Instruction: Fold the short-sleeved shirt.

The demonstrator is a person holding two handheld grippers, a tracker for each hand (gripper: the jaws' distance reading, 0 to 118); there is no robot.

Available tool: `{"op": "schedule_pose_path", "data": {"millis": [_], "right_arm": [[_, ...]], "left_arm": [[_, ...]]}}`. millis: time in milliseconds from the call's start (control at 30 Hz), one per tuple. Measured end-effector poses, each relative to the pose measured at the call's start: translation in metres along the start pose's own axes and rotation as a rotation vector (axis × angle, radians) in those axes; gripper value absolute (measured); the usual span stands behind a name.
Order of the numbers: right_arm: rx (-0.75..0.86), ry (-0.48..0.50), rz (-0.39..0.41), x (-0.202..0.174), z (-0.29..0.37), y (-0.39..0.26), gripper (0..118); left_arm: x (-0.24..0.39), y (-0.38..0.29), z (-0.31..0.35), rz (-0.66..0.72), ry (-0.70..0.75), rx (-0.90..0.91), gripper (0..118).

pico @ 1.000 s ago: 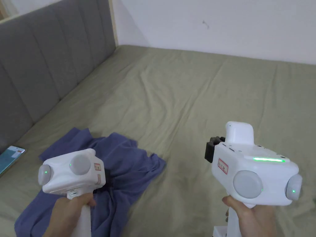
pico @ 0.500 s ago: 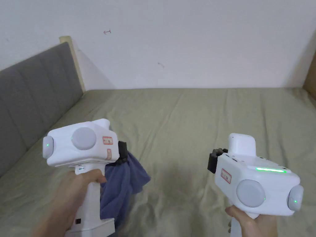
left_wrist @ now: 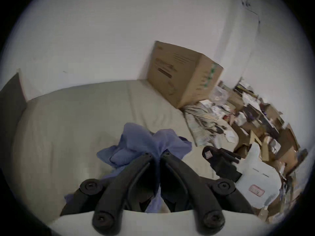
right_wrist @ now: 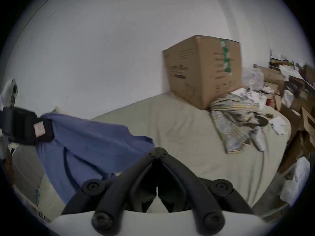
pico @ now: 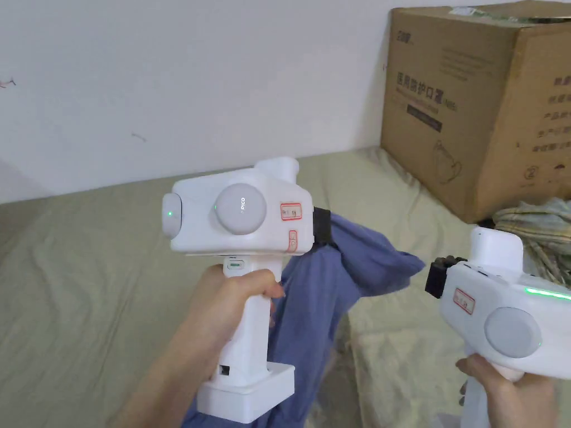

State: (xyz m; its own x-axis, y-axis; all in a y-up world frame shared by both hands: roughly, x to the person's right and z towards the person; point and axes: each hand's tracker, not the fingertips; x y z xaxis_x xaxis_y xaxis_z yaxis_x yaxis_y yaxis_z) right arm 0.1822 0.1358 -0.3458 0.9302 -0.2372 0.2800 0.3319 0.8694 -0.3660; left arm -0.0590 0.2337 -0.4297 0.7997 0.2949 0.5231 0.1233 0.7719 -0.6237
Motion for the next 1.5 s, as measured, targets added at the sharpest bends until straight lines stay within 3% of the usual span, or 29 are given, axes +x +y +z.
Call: {"op": "schedule_pose_path", "data": {"millis": [133,300,533,567,600,667,700,767,833,867,900,933,967,1000,1100,1267,1500], "right_arm": [[-0.025,-0.066,-0.019,0.035,0.001,-0.008,0],[-0.077,-0.087,-0.02,0.046,-0.004,-0.025,0],[-0.147,-0.06,0.008,0.028,-0.019,-0.044,0],[-0.155,-0.052,0.017,0.023,-0.021,-0.046,0],[-0.162,-0.041,0.026,0.018,-0.022,-0.047,0],[-0.17,-0.018,0.05,0.008,-0.023,-0.049,0],[-0.175,-0.006,0.068,0.001,-0.021,-0.048,0],[-0.177,0.012,0.101,-0.01,-0.02,-0.049,0],[-0.18,0.025,0.12,-0.02,-0.021,-0.05,0],[-0.182,0.035,0.123,-0.025,-0.021,-0.051,0],[-0.185,0.053,0.127,-0.03,-0.02,-0.051,0],[-0.189,0.073,0.136,-0.036,-0.018,-0.052,0],[-0.191,0.089,0.153,-0.041,-0.017,-0.053,0],[-0.192,0.098,0.177,-0.047,-0.015,-0.056,0],[-0.204,0.124,0.226,-0.062,-0.01,-0.065,0],[-0.243,0.141,0.243,-0.081,-0.02,-0.082,0],[-0.262,0.154,0.255,-0.096,-0.03,-0.081,0]], "left_arm": [[0.0,-0.063,-0.066,0.024,-0.003,-0.181,4],[-0.018,-0.169,-0.132,0.055,0.069,-0.447,4],[-0.012,-0.187,-0.132,-0.025,0.089,-0.413,7],[-0.012,-0.185,-0.13,-0.032,0.086,-0.415,21],[-0.014,-0.183,-0.126,-0.038,0.092,-0.402,45],[-0.02,-0.178,-0.117,-0.034,0.099,-0.386,113],[-0.026,-0.175,-0.107,-0.012,0.089,-0.365,115],[-0.04,-0.167,-0.085,0.034,0.078,-0.329,104],[-0.058,-0.16,-0.062,0.081,0.119,-0.313,103],[-0.069,-0.159,-0.047,0.102,0.133,-0.286,92],[-0.081,-0.157,-0.031,0.128,0.146,-0.258,73],[-0.093,-0.16,-0.014,0.152,0.165,-0.24,46],[-0.104,-0.165,-0.001,0.167,0.193,-0.248,7],[-0.114,-0.172,0.011,0.177,0.228,-0.258,1],[-0.142,-0.208,0.044,0.192,0.322,-0.268,0],[-0.178,-0.262,0.064,0.348,0.373,-0.319,0],[-0.203,-0.242,0.058,0.327,0.409,-0.275,0]]}}
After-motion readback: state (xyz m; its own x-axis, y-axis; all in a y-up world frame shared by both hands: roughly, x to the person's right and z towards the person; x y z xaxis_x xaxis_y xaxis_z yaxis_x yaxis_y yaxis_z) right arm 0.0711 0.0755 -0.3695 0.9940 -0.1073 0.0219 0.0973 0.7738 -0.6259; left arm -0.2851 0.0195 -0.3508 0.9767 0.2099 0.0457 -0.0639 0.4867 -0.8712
